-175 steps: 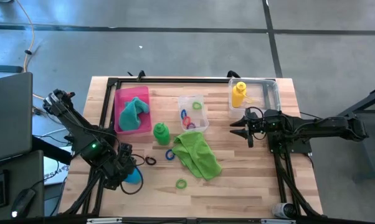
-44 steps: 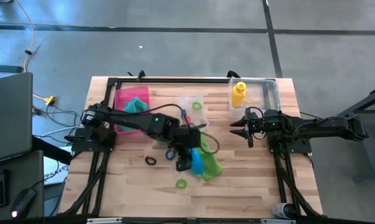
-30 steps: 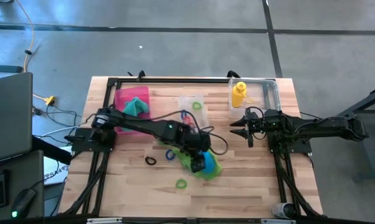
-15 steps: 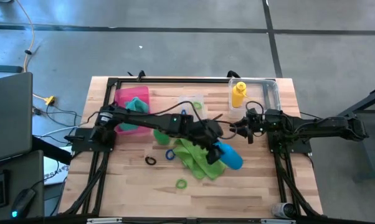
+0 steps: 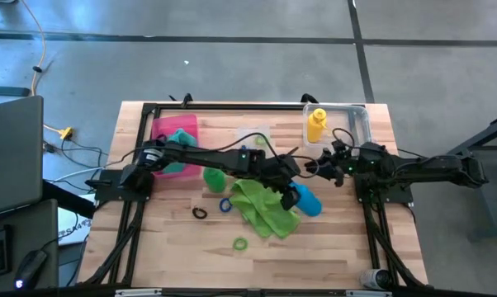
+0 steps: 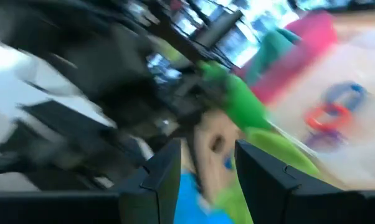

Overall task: Pick & Place Sports Items
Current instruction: Put the blue water bottle into the right transparent bin

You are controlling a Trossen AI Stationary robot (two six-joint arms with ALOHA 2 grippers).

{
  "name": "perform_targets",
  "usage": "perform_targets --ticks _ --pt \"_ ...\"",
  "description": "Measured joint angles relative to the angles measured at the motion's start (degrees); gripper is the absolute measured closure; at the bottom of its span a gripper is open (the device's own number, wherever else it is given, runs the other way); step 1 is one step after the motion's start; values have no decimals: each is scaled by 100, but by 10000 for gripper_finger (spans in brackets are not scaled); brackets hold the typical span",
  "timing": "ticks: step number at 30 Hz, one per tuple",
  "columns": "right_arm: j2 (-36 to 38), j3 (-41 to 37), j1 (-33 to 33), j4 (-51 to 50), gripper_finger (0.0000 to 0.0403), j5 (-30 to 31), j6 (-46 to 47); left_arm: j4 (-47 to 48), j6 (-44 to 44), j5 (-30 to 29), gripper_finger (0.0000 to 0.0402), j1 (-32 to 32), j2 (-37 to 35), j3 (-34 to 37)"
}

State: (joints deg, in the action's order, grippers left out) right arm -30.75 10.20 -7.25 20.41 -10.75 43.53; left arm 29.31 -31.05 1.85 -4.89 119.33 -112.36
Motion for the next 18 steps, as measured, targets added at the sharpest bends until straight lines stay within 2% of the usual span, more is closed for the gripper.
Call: perform_targets --ticks 6,9,12,18 --pt "76 237 0 -12 260 -377 -20 -59 -303 740 188 39 258 5" --pt "76 364 0 -259 250 -619 -13 -187 -291 806 188 39 293 -11" --pt "68 486 0 -701 224 -750 -5 -220 -165 871 188 39 293 -3" --pt "71 528 0 -811 164 -846 155 -275 106 1064 188 68 288 -2"
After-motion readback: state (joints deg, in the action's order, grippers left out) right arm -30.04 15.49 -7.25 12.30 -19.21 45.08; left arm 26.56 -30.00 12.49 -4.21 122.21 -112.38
